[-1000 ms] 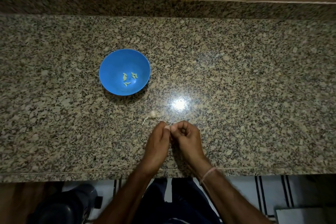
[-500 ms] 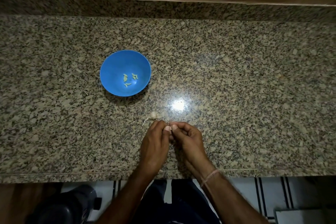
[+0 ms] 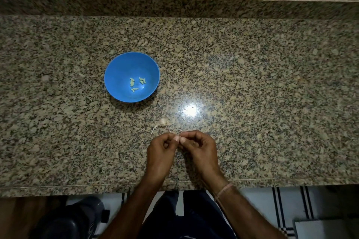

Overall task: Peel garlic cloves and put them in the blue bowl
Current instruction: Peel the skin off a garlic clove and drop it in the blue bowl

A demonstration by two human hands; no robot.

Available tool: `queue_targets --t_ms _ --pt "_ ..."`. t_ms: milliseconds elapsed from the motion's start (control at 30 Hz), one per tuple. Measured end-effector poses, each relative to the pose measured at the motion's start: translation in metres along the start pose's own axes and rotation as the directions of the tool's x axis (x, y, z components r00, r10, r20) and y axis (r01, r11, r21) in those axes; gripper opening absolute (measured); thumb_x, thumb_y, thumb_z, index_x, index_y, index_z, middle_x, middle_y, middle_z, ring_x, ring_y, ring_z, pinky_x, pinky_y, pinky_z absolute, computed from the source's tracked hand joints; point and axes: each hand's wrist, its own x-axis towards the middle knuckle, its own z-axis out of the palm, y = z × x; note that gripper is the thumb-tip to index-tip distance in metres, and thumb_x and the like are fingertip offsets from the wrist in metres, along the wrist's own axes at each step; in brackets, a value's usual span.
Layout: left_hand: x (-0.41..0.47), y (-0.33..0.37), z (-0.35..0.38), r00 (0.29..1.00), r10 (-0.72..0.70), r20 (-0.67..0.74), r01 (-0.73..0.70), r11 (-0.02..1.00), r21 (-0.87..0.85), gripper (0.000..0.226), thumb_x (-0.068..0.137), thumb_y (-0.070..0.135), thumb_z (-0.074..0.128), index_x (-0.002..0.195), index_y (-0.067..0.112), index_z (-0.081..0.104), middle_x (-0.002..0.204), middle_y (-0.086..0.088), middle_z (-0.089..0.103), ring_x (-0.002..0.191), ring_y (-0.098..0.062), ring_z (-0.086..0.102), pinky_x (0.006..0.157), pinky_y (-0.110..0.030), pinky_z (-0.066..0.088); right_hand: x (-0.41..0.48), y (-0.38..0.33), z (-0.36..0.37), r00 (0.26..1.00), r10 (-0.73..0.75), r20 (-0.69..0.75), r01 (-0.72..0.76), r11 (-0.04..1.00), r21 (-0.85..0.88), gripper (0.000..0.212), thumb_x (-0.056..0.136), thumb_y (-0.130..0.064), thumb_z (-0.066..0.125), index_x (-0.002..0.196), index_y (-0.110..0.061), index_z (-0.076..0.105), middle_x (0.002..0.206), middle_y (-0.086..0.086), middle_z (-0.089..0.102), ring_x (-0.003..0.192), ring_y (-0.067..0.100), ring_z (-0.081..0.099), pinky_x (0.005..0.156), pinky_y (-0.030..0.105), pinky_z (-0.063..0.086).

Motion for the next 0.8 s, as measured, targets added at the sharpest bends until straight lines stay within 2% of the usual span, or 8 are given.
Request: queue_targets --t_ms 167,367,467,600,800 --pt "0.005 0.0 -0.004 0.998 -0.061 0.033 0.064 0.993 -0.096 0.012 0.098 0.023 0.07 0.099 0.022 0.081 0.091 0.002 0.08 0.093 -0.017 0.077 0.092 -0.051 0.06 0.001 0.002 -0.002 0.999 0.031 0.016 -0.03 0.996 -0.08 0.022 0.089 0.008 0.073 0.106 -0.005 0.078 0.1 0.01 0.079 0.097 0.024 0.075 0.094 0.051 0.06" --pt "0.001 0.003 -0.005 1.0 -0.025 0.01 0.024 0.999 0.023 0.009 0.094 0.026 0.074 0.098 0.025 0.082 0.086 0.01 0.079 0.084 -0.007 0.075 0.084 -0.042 0.062 0.002 0.009 -0.007 0.998 -0.057 0.013 0.058 0.988 -0.144 0.017 0.091 -0.005 0.076 0.104 -0.015 0.081 0.107 0.007 0.078 0.107 0.026 0.074 0.098 0.055 0.058" --pt "0.0 0.005 -0.004 0.998 -0.036 -0.056 0.038 0.999 0.03 0.01 0.09 0.028 0.078 0.099 0.025 0.08 0.083 0.01 0.077 0.08 -0.006 0.073 0.079 -0.041 0.063 0.004 0.01 -0.009 0.996 -0.083 0.024 0.086 0.976 -0.202 0.022 0.093 -0.003 0.073 0.103 -0.019 0.081 0.107 0.003 0.078 0.108 0.023 0.073 0.098 0.054 0.058" --pt "0.0 0.006 -0.004 0.997 -0.027 -0.076 0.03 0.999 0.041 0.014 0.091 0.029 0.077 0.103 0.024 0.081 0.084 0.011 0.077 0.081 -0.004 0.073 0.079 -0.041 0.063 0.005 0.007 -0.008 0.993 -0.114 0.006 0.112 0.966 -0.234 0.022 0.092 0.001 0.071 0.102 -0.016 0.081 0.103 0.002 0.078 0.105 0.02 0.074 0.097 0.052 0.058" --pt "-0.001 0.007 -0.008 0.997 0.019 -0.081 -0.006 0.986 0.167 0.012 0.09 0.032 0.076 0.099 0.027 0.082 0.081 0.016 0.076 0.077 0.003 0.07 0.074 -0.036 0.062 0.004 0.005 -0.011 0.978 -0.207 0.038 0.209 0.932 -0.298 0.022 0.092 0.004 0.07 0.101 -0.012 0.081 0.098 0.001 0.077 0.1 0.019 0.073 0.092 0.049 0.06"
